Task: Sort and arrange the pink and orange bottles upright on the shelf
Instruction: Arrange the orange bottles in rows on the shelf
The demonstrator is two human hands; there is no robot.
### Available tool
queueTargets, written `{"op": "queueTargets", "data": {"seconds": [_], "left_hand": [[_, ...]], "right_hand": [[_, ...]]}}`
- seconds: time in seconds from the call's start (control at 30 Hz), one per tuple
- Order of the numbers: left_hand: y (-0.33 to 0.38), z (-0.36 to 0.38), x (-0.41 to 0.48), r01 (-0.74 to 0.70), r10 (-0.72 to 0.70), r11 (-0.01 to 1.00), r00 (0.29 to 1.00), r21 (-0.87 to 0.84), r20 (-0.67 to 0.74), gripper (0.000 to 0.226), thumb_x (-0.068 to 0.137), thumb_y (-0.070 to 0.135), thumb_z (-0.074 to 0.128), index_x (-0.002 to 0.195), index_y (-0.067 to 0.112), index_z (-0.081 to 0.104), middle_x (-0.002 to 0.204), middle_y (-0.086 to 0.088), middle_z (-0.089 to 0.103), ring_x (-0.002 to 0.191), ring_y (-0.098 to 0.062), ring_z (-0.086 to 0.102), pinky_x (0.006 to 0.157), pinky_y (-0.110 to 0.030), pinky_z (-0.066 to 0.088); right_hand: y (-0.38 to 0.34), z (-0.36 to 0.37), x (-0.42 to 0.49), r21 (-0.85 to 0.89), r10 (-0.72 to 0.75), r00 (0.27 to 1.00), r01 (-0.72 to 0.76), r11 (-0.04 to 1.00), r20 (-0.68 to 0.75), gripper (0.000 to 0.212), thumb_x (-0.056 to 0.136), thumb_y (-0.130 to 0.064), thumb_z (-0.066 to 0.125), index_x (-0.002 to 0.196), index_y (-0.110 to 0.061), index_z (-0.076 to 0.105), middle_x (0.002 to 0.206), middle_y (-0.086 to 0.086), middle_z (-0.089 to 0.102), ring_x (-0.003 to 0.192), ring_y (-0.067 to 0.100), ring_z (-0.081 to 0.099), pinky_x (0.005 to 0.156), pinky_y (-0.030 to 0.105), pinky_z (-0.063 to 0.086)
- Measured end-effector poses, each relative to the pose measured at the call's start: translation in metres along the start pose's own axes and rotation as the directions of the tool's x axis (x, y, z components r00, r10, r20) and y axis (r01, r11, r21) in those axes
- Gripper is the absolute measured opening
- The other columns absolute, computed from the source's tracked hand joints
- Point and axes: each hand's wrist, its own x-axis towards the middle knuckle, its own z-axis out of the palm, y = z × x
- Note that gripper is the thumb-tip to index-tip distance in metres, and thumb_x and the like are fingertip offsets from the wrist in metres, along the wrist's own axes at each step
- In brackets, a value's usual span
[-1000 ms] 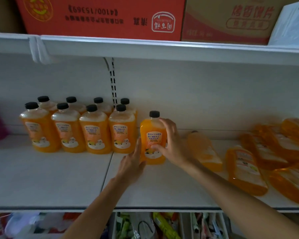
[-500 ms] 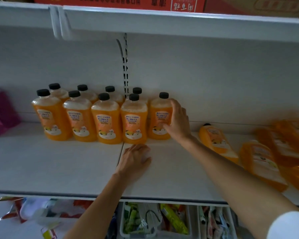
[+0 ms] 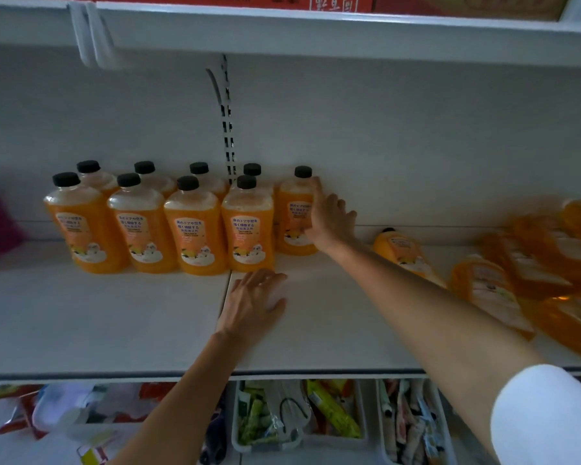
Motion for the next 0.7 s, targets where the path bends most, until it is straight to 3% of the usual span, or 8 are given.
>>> {"op": "queueTargets", "data": {"seconds": [0.07,0.17,0.23,0.33,0.43,0.57,0.7], "left_hand": [[0.002,-0.002,0.000,-0.026,0.027,0.997,1.000,0.073,-0.011,0.040,0.068,0.034,0.061,0.105,0.018,0.066,0.101,-0.005,0.067,0.088,-0.027,0.066,0.076,-0.039,0.051],[0.005,-0.005,-0.001,-0.004,0.005,0.980,1.000,0.201,-0.008,0.046,0.066,0.036,0.071,0.107,0.016,0.065,0.104,-0.007,0.067,0.091,-0.029,0.064,0.077,-0.042,0.051],[0.011,-0.007,0.001,0.003,-0.005,0.978,1.000,0.211,0.012,0.052,0.069,0.030,0.076,0.117,0.013,0.060,0.115,-0.010,0.062,0.102,-0.033,0.060,0.084,-0.044,0.047],[0.023,-0.007,0.012,-0.006,-0.013,0.973,0.997,0.230,0.081,0.057,0.084,0.030,0.061,0.136,0.019,0.041,0.137,-0.004,0.045,0.123,-0.025,0.042,0.100,-0.037,0.033],[0.046,0.000,0.026,0.098,-0.104,0.994,0.984,0.048,0.148,0.049,0.087,0.032,0.058,0.133,0.020,0.044,0.135,-0.002,0.048,0.122,-0.020,0.043,0.103,-0.032,0.032],[0.088,0.024,0.044,0.119,-0.095,0.983,0.982,-0.140,0.164,0.040,0.088,0.032,0.057,0.125,0.019,0.053,0.129,-0.003,0.054,0.117,-0.020,0.048,0.098,-0.031,0.038],[0.133,0.051,0.061,0.261,-0.182,0.865,0.959,-0.428,0.216,0.043,0.087,0.043,0.056,0.124,0.022,0.053,0.125,-0.001,0.056,0.108,-0.014,0.052,0.081,-0.023,0.041]], "right_hand": [[0.007,-0.009,-0.005,-0.011,-0.042,0.998,0.043,0.999,0.040,0.092,0.086,-0.027,0.065,0.149,-0.021,-0.003,0.126,0.018,0.047,0.114,0.036,0.048,0.092,0.050,0.040],[0.024,-0.030,-0.012,0.044,-0.081,0.996,0.082,0.996,-0.033,0.085,0.092,-0.029,0.055,0.149,-0.013,-0.005,0.133,0.019,0.046,0.120,0.035,0.046,0.093,0.048,0.040],[0.046,-0.044,-0.016,0.045,-0.070,0.997,0.072,0.996,-0.046,0.082,0.093,-0.027,0.054,0.150,-0.013,-0.003,0.136,0.019,0.044,0.122,0.035,0.044,0.095,0.046,0.039],[0.085,-0.056,-0.020,0.021,-0.016,1.000,0.016,1.000,-0.022,0.079,0.093,-0.028,0.053,0.150,-0.015,0.001,0.139,0.019,0.041,0.125,0.036,0.040,0.097,0.046,0.038],[0.118,-0.058,-0.028,0.022,0.038,0.999,-0.038,0.999,0.018,0.079,0.091,-0.030,0.055,0.151,-0.016,0.005,0.137,0.020,0.042,0.125,0.037,0.040,0.096,0.045,0.039],[0.156,-0.059,-0.039,0.063,0.080,0.994,-0.084,0.994,0.069,0.085,0.088,-0.039,0.060,0.151,-0.020,0.007,0.139,0.017,0.042,0.127,0.035,0.040,0.098,0.043,0.040],[0.188,-0.053,-0.046,0.155,0.132,0.983,-0.152,0.976,0.128,0.081,0.089,-0.046,0.058,0.150,-0.022,0.010,0.146,0.013,0.035,0.134,0.032,0.035,0.103,0.041,0.036]]}}
